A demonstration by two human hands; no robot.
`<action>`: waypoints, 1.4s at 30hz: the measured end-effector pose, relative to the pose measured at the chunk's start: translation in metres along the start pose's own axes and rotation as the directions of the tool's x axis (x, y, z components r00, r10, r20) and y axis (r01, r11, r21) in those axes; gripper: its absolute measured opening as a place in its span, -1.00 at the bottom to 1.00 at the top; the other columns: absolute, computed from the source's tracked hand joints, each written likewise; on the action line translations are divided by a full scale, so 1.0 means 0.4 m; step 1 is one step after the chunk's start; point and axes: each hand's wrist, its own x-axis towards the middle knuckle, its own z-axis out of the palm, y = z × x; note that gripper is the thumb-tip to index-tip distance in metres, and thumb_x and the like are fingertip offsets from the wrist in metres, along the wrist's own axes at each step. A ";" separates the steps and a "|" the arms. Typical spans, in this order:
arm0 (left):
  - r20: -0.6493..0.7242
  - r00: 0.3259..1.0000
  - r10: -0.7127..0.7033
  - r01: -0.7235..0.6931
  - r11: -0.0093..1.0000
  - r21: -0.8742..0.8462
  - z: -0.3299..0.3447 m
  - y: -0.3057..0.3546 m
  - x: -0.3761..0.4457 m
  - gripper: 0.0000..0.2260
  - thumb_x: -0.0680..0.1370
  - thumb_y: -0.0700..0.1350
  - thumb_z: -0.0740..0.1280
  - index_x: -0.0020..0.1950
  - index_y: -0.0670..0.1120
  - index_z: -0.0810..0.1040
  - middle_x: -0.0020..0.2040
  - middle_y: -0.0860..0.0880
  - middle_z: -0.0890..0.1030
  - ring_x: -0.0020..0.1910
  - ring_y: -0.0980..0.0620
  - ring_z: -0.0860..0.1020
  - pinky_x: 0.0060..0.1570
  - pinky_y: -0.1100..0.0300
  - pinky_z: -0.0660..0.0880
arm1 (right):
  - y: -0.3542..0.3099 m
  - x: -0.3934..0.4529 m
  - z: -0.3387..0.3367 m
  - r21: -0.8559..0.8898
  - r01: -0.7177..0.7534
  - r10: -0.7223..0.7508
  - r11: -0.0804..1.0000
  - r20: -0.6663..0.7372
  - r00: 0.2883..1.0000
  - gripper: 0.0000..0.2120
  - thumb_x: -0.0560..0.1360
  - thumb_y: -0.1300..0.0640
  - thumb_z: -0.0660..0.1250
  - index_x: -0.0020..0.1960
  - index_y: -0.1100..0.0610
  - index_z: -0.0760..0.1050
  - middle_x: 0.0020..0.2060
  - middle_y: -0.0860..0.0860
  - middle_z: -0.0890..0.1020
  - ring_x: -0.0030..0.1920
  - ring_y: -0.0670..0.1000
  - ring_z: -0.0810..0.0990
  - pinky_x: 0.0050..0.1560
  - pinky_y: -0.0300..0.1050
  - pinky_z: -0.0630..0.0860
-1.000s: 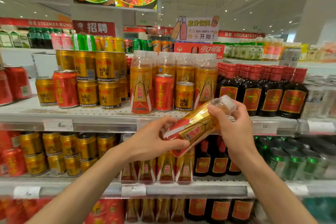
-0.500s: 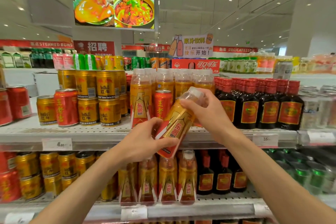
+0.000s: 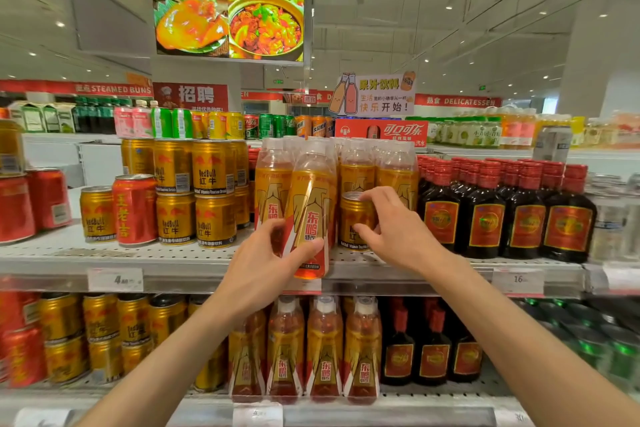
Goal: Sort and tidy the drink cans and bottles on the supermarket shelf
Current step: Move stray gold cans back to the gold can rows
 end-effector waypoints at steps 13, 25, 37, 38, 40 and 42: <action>-0.069 0.997 0.025 -0.025 1.000 -0.012 0.008 -0.023 0.005 -0.18 0.43 0.38 0.42 0.57 0.01 0.33 0.43 0.06 0.52 0.28 0.11 0.48 0.28 0.15 0.44 | 0.007 -0.024 -0.022 0.155 0.010 0.010 0.988 -0.124 0.992 -0.61 0.48 -0.24 0.41 -0.06 0.01 0.31 -0.07 -0.10 0.53 -0.30 -0.11 0.50 -0.09 0.00 0.55; -0.133 0.982 0.137 -0.119 0.984 0.131 0.147 0.050 0.043 -0.21 0.43 0.37 0.42 0.51 -0.07 0.41 0.22 0.08 0.44 0.18 0.14 0.44 0.12 0.23 0.39 | 0.072 -0.147 -0.128 0.352 -0.116 0.143 0.929 -0.052 0.988 -0.59 0.44 -0.21 0.47 -0.07 -0.01 0.31 -0.13 -0.06 0.66 -0.13 -0.06 0.66 -0.15 -0.07 0.61; -0.152 0.913 0.379 -0.285 0.858 0.427 0.191 0.027 0.065 -0.10 0.47 0.39 0.35 0.65 -0.07 0.18 0.27 -0.11 0.42 0.04 0.01 0.53 -0.18 0.25 0.47 | 0.101 -0.170 -0.122 0.338 -0.151 0.177 0.929 -0.049 0.983 -0.59 0.43 -0.21 0.48 -0.06 -0.01 0.33 -0.05 -0.13 0.60 -0.06 -0.12 0.62 -0.15 -0.18 0.59; -0.137 0.902 0.409 -0.317 0.844 0.432 0.186 0.023 0.068 -0.11 0.49 0.36 0.36 0.66 -0.08 0.16 0.25 -0.10 0.42 -0.02 0.04 0.51 -0.21 0.25 0.48 | 0.100 -0.170 -0.119 0.340 -0.151 0.176 0.928 -0.043 0.983 -0.59 0.43 -0.22 0.48 -0.06 -0.01 0.33 -0.08 -0.12 0.61 -0.10 -0.11 0.62 -0.19 -0.20 0.56; -0.093 0.874 0.476 -0.406 0.823 0.398 0.169 0.012 0.072 -0.16 0.53 0.27 0.38 0.67 -0.03 0.10 0.15 -0.04 0.44 -0.16 0.08 0.51 -0.28 0.23 0.54 | 0.100 -0.170 -0.114 0.350 -0.157 0.179 0.924 -0.032 0.983 -0.58 0.43 -0.22 0.48 -0.06 0.00 0.33 -0.13 -0.10 0.62 -0.13 -0.11 0.62 -0.23 -0.23 0.51; -0.043 0.834 0.550 -0.484 0.768 0.420 0.153 0.008 0.072 -0.23 0.57 0.21 0.35 0.68 0.05 0.08 0.02 0.02 0.43 -0.31 0.10 0.47 -0.42 0.20 0.54 | 0.101 -0.169 -0.109 0.366 -0.169 0.191 0.915 -0.024 0.981 -0.58 0.42 -0.22 0.49 -0.06 0.00 0.33 -0.13 -0.09 0.63 -0.13 -0.10 0.63 -0.22 -0.20 0.54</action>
